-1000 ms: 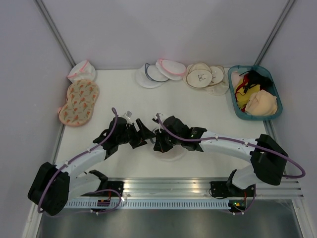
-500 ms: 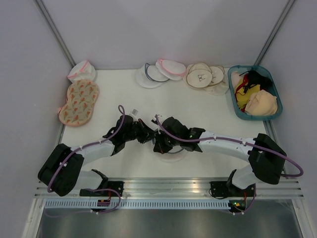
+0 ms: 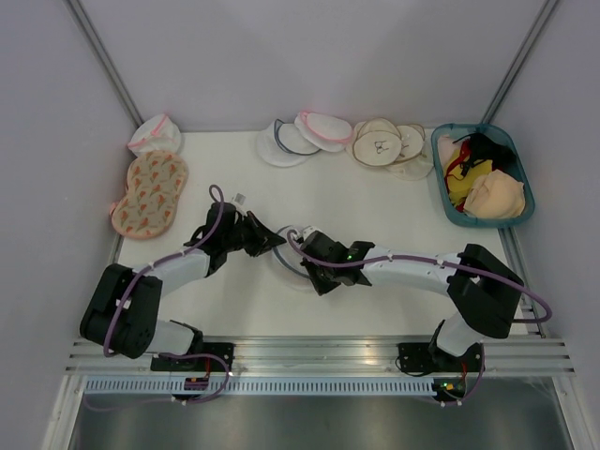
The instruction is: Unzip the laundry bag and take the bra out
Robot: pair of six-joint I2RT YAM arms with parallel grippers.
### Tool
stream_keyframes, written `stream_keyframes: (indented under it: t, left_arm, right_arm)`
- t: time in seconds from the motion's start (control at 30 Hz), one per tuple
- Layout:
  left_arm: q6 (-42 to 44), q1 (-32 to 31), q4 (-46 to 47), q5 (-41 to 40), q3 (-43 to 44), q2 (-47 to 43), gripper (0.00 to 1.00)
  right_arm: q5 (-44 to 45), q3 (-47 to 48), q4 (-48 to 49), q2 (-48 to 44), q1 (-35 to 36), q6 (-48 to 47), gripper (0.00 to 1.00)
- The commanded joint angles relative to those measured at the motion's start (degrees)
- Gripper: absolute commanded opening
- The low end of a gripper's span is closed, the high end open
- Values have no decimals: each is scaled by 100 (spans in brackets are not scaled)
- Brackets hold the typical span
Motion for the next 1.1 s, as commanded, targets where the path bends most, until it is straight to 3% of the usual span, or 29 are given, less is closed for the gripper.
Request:
stream_keyframes:
  t: [0.0, 0.17, 0.27, 0.3, 0.43, 0.47, 0.5, 0.6, 0.63, 0.67, 0.8, 0.9, 0.93, 1.07]
  left_arm:
    - [917, 358, -265, 419, 469, 288, 2]
    - [1893, 403, -994, 718, 1049, 718, 2]
    - [2403, 403, -1338, 929, 1436, 955, 2]
    - [2647, 403, -1756, 974, 1576, 1035, 2]
    - [2852, 403, -1980, 1027, 2210, 1238, 3]
    - [2870, 394, -1963, 1009, 2289, 1264, 9]
    - [2878, 385, -1936, 983, 2429, 1255, 34]
    - [2739, 368, -1980, 659, 2544, 1159, 70]
    - [2694, 368, -2006, 440, 2536, 1020, 72]
    - [2642, 350, -2128, 281, 2509, 914, 80]
    - [1950, 289, -2191, -317, 1757, 53, 82]
    - [1421, 52, -2025, -406, 1080, -755, 82]
    - [1272, -9, -1928, -354, 894, -975, 83]
    - [455, -238, -1541, -134, 243, -1757, 85]
  right_arm:
    - [1299, -58, -1043, 63, 28, 97, 0]
    - [3283, 82, -1728, 54, -305, 554, 0]
    - [3971, 284, -1869, 80, -675, 669, 0]
    - [4061, 328, -1869, 80, -754, 617, 0]
    - [4202, 557, -1869, 177, -948, 537, 0]
    - [4203, 609, -1869, 185, -948, 537, 0]
    - [4150, 610, -1869, 177, -948, 537, 0]
    - [3975, 566, -1808, 98, -948, 555, 1]
    - [3939, 549, -1791, 72, -948, 572, 0]
    - [3904, 505, -1790, 28, -948, 590, 0]
    - [3448, 382, -1589, -43, -913, 503, 0]
    - [2185, 241, -959, -183, -633, 46, 0]
    - [1050, 171, -694, -358, -579, -103, 0]
    - [-1143, -163, 493, -824, -474, -263, 1]
